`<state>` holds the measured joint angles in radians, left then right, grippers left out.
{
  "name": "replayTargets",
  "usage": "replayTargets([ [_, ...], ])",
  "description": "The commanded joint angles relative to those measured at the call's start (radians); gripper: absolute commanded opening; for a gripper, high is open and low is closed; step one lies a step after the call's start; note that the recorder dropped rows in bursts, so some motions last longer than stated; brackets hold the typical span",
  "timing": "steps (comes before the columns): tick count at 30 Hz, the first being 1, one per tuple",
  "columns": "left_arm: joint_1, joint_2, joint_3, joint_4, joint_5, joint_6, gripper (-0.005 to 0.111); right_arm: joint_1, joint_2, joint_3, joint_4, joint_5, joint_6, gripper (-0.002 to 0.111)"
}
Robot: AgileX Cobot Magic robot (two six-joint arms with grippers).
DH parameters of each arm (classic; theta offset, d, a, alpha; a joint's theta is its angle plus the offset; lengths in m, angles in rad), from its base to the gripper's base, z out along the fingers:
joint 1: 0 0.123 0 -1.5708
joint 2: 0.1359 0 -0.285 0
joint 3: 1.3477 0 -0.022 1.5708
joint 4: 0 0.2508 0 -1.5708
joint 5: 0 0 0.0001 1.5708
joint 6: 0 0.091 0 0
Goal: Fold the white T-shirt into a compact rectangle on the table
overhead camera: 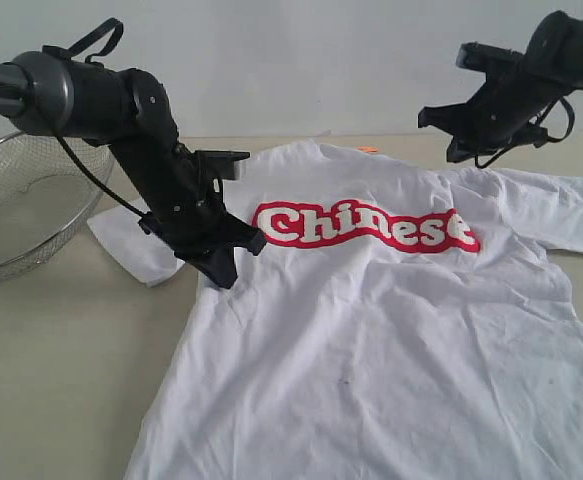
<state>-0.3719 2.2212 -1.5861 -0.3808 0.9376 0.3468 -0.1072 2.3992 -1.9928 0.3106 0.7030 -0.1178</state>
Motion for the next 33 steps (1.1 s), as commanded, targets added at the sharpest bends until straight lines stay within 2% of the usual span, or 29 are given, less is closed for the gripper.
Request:
replayTargets([
  [1, 0.003, 0.0, -0.005, 0.004, 0.004, 0.004, 0.004, -0.002, 0.001, -0.012, -0.007, 0.016, -0.013, 0.0],
  [8, 0.003, 0.0, -0.005, 0.004, 0.001, 0.004, 0.004, -0.002, 0.008, -0.014, -0.014, 0.032, -0.023, 0.0],
  [25, 0.003, 0.0, -0.005, 0.004, 0.001, 0.004, 0.004, -0.002, 0.099, -0.014, -0.033, -0.068, -0.019, 0.0],
  [33, 0.003, 0.0, -0.005, 0.004, 0.003, 0.004, 0.004, -0.002, 0.156, -0.055, -0.109, -0.055, 0.038, 0.0],
])
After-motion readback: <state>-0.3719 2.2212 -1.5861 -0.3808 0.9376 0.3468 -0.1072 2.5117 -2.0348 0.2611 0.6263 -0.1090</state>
